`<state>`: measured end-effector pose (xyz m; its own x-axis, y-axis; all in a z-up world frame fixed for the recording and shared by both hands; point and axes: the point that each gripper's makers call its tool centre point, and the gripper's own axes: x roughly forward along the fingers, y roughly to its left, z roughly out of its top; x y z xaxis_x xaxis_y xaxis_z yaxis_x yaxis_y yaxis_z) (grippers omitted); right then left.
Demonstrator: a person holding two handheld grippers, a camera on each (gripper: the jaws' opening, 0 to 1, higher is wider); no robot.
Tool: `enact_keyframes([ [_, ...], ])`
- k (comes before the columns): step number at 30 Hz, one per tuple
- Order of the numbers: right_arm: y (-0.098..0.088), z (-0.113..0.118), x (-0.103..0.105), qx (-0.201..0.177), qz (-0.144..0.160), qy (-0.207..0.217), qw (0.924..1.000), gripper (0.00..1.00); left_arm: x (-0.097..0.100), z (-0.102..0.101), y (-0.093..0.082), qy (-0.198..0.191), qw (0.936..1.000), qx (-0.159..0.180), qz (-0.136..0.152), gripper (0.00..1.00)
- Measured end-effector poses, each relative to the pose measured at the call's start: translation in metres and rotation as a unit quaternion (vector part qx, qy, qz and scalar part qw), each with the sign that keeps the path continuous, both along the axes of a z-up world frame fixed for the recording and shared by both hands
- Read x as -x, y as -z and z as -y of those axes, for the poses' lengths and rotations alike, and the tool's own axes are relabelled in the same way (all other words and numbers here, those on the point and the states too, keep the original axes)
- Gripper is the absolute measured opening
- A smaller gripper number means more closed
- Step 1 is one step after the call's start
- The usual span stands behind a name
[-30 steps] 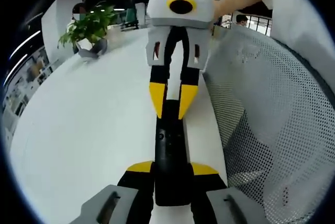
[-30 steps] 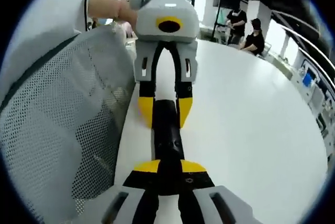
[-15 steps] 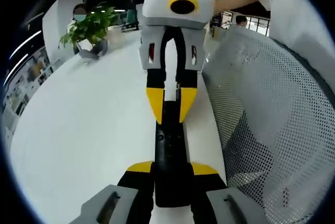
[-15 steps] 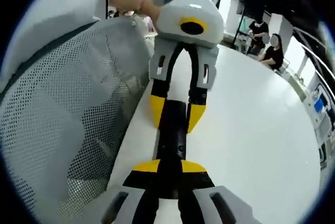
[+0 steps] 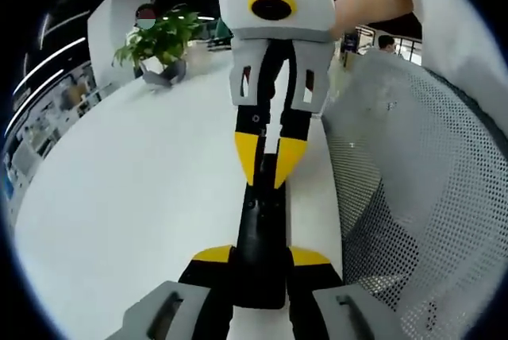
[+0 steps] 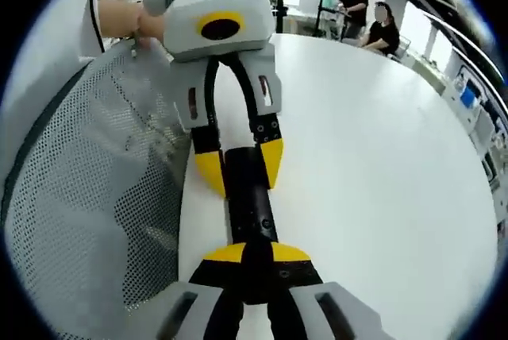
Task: Press the specified remote control buttons in sequence, fully releasing each button before pressing the next.
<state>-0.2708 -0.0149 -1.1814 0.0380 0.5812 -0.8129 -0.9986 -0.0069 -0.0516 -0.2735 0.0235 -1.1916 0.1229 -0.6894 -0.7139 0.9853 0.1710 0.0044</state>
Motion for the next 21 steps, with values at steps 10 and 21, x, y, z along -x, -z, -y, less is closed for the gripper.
enact_keyframes([
  [10, -0.0005, -0.0013, 0.0088, -0.005, 0.024, -0.054, 0.9983, 0.03, 0.0041, -0.0025, 0.0004, 0.073, 0.9972, -0.012, -0.003, 0.24],
  [21, 0.0037, -0.0035, 0.0061, 0.066, -0.037, 0.036, 0.9964, 0.00, 0.0042, -0.0014, -0.0002, 0.088, 0.9958, -0.024, -0.011, 0.24],
])
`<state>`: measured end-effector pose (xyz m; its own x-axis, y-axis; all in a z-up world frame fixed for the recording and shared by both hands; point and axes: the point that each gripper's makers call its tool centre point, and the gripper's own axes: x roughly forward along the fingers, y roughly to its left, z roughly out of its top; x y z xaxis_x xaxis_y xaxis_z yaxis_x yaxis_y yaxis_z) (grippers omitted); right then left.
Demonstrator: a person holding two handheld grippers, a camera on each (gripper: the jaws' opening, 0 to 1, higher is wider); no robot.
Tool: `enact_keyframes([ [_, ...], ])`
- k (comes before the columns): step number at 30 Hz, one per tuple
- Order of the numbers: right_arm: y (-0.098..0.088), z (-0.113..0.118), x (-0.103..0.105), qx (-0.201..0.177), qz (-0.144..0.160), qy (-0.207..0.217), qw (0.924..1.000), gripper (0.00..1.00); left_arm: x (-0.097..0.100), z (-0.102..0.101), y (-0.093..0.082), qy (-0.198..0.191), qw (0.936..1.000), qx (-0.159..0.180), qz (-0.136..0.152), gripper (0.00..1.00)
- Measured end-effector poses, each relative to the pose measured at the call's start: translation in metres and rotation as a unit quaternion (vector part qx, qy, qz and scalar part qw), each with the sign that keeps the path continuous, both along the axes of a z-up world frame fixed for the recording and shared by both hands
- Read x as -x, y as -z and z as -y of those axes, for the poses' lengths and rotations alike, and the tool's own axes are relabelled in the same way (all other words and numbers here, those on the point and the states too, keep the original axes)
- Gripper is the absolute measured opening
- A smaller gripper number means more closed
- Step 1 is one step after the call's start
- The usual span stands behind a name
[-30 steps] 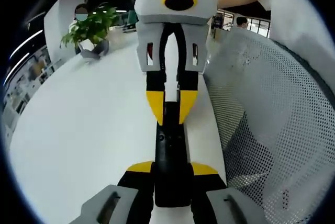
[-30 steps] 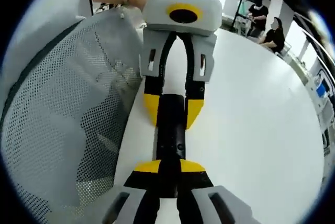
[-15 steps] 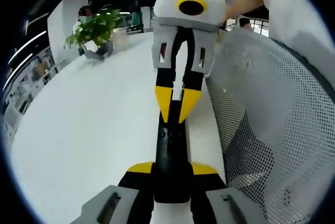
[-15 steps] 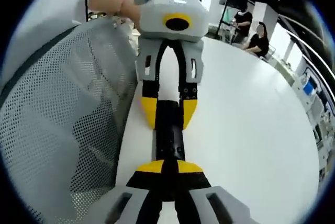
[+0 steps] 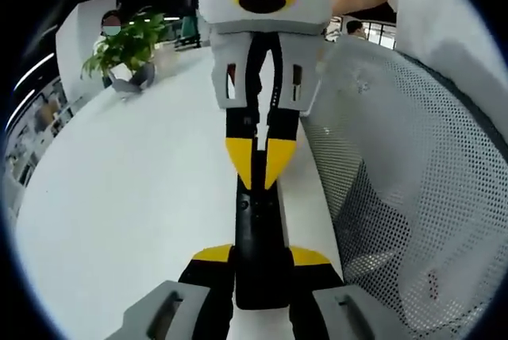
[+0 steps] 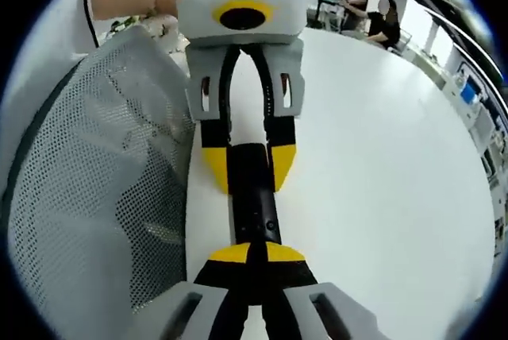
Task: Press the specified remote control buttons in sequence, fully releasing each button before pressing the next.
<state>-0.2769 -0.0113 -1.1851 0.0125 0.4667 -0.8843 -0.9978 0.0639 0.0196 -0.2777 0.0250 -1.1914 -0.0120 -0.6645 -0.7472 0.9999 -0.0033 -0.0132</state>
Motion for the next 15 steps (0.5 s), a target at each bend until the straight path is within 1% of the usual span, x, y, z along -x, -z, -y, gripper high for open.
enact_keyframes([
  [3, 0.0001, 0.0012, 0.0000, -0.001, 0.004, 0.012, 0.9999, 0.00, 0.0000, 0.0002, 0.0009, 0.006, 1.0000, -0.006, 0.000, 0.24],
  [4, -0.0002, 0.0016, 0.0001, -0.009, 0.005, 0.024, 0.9996, 0.00, 0.0001, 0.0000, 0.0012, 0.004, 1.0000, -0.005, -0.001, 0.24],
  [5, -0.0010, 0.0011, -0.0004, -0.024, -0.001, 0.043, 0.9988, 0.00, 0.0000, 0.0003, 0.0014, 0.004, 1.0000, -0.004, -0.001, 0.24],
  [6, -0.0012, 0.0010, -0.0010, -0.035, 0.000, 0.046, 0.9983, 0.00, 0.0003, 0.0003, 0.0016, 0.000, 1.0000, -0.002, 0.000, 0.24],
  [7, -0.0018, 0.0011, -0.0008, -0.052, 0.012, 0.040, 0.9977, 0.00, 0.0002, 0.0006, 0.0016, -0.003, 1.0000, -0.001, -0.001, 0.24],
  [9, -0.0022, 0.0017, 0.0000, -0.066, 0.025, 0.034, 0.9969, 0.01, -0.0002, 0.0010, 0.0018, -0.008, 1.0000, 0.002, -0.001, 0.24],
  [10, -0.0026, 0.0014, 0.0004, -0.072, 0.038, 0.025, 0.9964, 0.01, -0.0005, 0.0011, 0.0019, -0.015, 0.9999, 0.003, -0.003, 0.24],
  [12, -0.0026, 0.0013, 0.0008, -0.071, 0.052, 0.014, 0.9961, 0.01, -0.0007, 0.0017, 0.0021, -0.018, 0.9998, 0.000, -0.005, 0.24],
  [13, -0.0028, 0.0010, 0.0014, -0.067, 0.069, -0.004, 0.9954, 0.01, -0.0003, 0.0028, 0.0023, -0.018, 0.9998, -0.007, -0.003, 0.24],
  [15, -0.0027, 0.0004, 0.0021, -0.058, 0.088, -0.030, 0.9940, 0.01, -0.0008, 0.0032, 0.0025, -0.020, 0.9997, -0.015, -0.003, 0.24],
])
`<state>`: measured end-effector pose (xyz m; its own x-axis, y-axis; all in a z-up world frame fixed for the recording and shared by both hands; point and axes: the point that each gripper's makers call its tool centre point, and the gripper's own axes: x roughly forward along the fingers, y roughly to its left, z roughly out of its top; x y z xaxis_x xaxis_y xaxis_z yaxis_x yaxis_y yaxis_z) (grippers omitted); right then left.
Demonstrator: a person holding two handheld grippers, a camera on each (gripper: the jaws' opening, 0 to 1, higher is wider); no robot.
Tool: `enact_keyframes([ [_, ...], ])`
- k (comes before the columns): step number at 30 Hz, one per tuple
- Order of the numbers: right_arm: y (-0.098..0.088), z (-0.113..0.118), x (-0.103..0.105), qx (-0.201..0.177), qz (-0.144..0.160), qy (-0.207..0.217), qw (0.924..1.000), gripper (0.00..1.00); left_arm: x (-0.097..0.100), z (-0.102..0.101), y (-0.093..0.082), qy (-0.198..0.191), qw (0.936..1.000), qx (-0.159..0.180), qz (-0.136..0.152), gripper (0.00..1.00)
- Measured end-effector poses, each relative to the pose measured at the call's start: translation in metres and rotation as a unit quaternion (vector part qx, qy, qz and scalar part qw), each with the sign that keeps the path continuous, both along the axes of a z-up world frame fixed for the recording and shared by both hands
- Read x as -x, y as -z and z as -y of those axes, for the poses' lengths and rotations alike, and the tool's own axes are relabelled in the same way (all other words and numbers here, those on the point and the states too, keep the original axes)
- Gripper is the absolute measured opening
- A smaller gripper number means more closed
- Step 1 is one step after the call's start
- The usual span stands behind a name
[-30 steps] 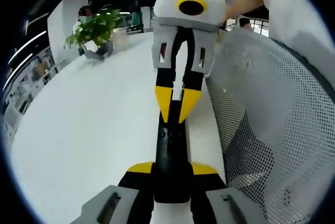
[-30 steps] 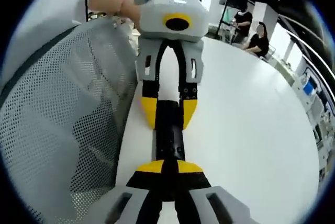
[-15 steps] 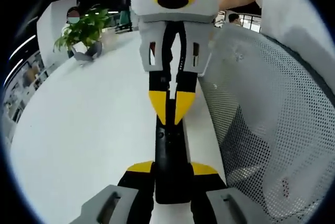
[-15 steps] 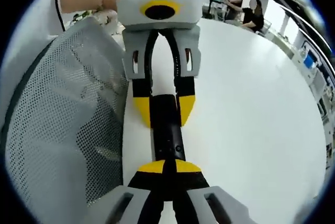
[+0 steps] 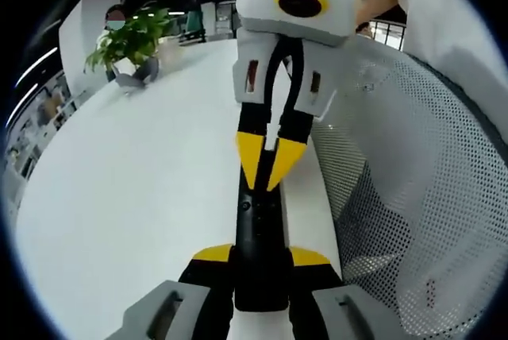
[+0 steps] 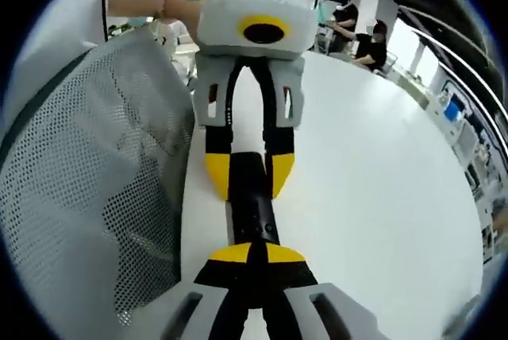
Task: Press the specified remote control buttons in sequence, fully releasing each button before pressing the next.
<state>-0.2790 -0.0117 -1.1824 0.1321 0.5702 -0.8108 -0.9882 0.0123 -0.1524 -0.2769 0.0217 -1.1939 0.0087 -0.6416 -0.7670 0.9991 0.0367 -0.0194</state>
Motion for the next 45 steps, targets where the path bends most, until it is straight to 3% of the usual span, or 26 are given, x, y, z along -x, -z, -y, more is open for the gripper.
enact_keyframes([
  [5, 0.000, -0.002, 0.002, 0.019, 0.028, -0.060, 0.9976, 0.00, 0.000, -0.001, 0.000, -0.002, 1.0000, 0.001, -0.001, 0.24],
  [9, 0.001, -0.003, 0.004, 0.050, 0.059, -0.130, 0.9885, 0.00, 0.000, 0.000, 0.000, 0.000, 1.0000, -0.002, -0.002, 0.24],
  [10, 0.002, -0.003, 0.004, 0.059, 0.055, -0.138, 0.9872, 0.00, 0.000, 0.000, 0.000, 0.001, 1.0000, -0.003, -0.002, 0.24],
  [11, 0.002, -0.004, 0.003, 0.059, 0.048, -0.130, 0.9885, 0.00, 0.000, 0.000, 0.000, 0.002, 1.0000, -0.005, -0.002, 0.24],
  [12, 0.002, -0.003, 0.003, 0.061, 0.016, -0.097, 0.9933, 0.00, 0.000, 0.000, 0.000, 0.002, 1.0000, -0.006, -0.002, 0.24],
  [14, 0.002, -0.005, -0.001, 0.058, -0.021, -0.042, 0.9973, 0.00, -0.001, 0.000, 0.000, 0.001, 1.0000, -0.005, -0.002, 0.24],
  [15, 0.003, -0.010, -0.002, 0.053, -0.020, -0.048, 0.9972, 0.00, -0.001, 0.000, 0.000, 0.001, 1.0000, -0.004, -0.002, 0.24],
  [16, 0.001, -0.007, -0.003, 0.067, -0.024, -0.029, 0.9970, 0.00, -0.001, 0.000, 0.000, 0.000, 1.0000, -0.004, -0.003, 0.24],
  [20, 0.001, -0.007, -0.002, 0.076, -0.005, -0.031, 0.9966, 0.00, -0.001, 0.000, 0.000, 0.003, 1.0000, -0.006, -0.002, 0.24],
  [25, -0.001, -0.004, -0.003, 0.032, -0.004, 0.008, 0.9994, 0.00, -0.001, 0.000, 0.000, 0.001, 1.0000, -0.005, -0.002, 0.24],
  [29, -0.002, -0.005, 0.001, 0.024, 0.033, 0.008, 0.9991, 0.00, -0.002, 0.000, 0.000, -0.002, 1.0000, -0.006, -0.003, 0.24],
  [32, 0.001, -0.012, 0.018, 0.013, 0.021, 0.000, 0.9997, 0.00, -0.002, 0.000, 0.001, -0.003, 1.0000, -0.006, -0.003, 0.24],
  [34, 0.001, -0.011, 0.014, 0.033, 0.056, -0.009, 0.9979, 0.00, -0.002, 0.000, 0.000, -0.003, 1.0000, -0.003, -0.004, 0.24],
  [39, 0.002, -0.013, 0.013, 0.035, 0.036, 0.010, 0.9987, 0.00, -0.002, 0.000, 0.001, 0.000, 1.0000, -0.003, -0.003, 0.24],
  [45, 0.005, -0.016, 0.015, 0.062, 0.055, -0.013, 0.9964, 0.00, -0.002, 0.000, 0.001, 0.005, 1.0000, -0.007, -0.002, 0.24],
])
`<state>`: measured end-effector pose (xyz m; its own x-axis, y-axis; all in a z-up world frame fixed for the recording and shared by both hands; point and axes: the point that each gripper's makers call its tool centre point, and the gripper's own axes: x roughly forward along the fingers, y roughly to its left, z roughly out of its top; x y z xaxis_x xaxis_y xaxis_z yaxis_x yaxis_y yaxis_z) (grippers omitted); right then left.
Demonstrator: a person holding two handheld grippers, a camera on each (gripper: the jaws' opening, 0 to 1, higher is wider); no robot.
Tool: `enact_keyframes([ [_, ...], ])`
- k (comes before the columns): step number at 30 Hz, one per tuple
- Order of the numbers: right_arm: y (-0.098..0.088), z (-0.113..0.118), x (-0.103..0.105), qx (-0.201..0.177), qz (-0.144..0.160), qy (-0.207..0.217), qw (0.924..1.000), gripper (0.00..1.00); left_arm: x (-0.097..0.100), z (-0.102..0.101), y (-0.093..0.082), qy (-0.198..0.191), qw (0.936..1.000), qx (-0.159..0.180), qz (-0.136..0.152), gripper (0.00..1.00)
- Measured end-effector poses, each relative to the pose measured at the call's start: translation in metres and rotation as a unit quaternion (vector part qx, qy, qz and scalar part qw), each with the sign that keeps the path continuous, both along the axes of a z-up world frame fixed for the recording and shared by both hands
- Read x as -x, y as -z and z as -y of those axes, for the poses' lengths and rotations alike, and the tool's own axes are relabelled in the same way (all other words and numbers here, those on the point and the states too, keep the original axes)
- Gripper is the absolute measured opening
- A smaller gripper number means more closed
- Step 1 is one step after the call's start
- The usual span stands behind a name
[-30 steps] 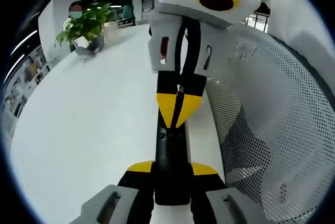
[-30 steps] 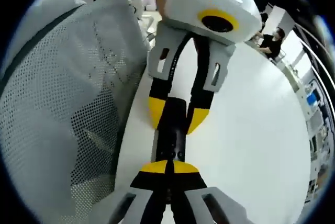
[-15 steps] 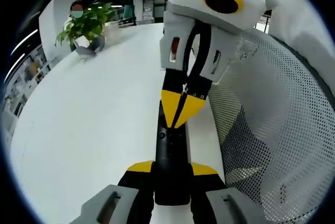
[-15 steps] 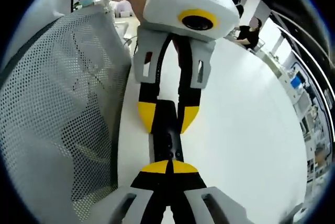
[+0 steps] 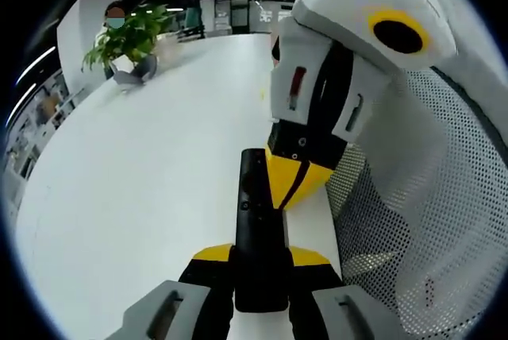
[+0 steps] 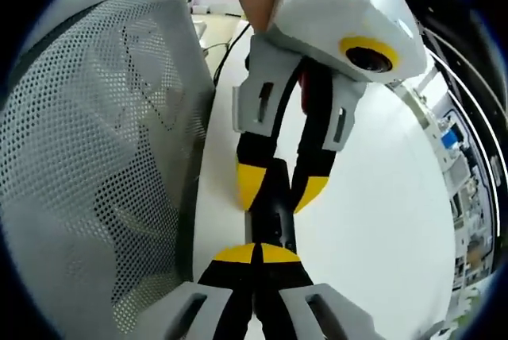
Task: Press the specified remote control buttons in sequence, fully releasing each button before pressing the next.
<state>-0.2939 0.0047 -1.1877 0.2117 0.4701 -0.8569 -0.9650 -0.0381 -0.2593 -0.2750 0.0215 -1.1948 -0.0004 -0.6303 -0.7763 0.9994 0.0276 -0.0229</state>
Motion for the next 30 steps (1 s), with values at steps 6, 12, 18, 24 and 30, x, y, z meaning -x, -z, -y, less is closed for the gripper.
enact_keyframes([
  [6, 0.000, 0.000, 0.000, -0.004, -0.013, 0.011, 0.9998, 0.00, 0.000, 0.000, 0.000, 0.003, 1.0000, 0.001, -0.001, 0.24],
  [12, 0.000, 0.000, 0.000, -0.017, -0.020, 0.020, 0.9995, 0.00, 0.000, 0.000, -0.001, 0.001, 1.0000, 0.001, -0.001, 0.24],
  [18, -0.002, 0.001, -0.002, -0.054, -0.068, 0.053, 0.9949, 0.00, 0.000, 0.000, -0.001, 0.002, 1.0000, 0.002, 0.000, 0.24],
  [24, -0.006, 0.009, -0.011, -0.052, -0.065, 0.076, 0.9936, 0.00, 0.000, 0.000, -0.001, 0.000, 1.0000, 0.003, 0.000, 0.24],
  [30, -0.007, 0.011, -0.015, -0.069, -0.098, 0.094, 0.9883, 0.00, 0.000, 0.000, -0.001, -0.001, 1.0000, 0.007, -0.001, 0.24],
])
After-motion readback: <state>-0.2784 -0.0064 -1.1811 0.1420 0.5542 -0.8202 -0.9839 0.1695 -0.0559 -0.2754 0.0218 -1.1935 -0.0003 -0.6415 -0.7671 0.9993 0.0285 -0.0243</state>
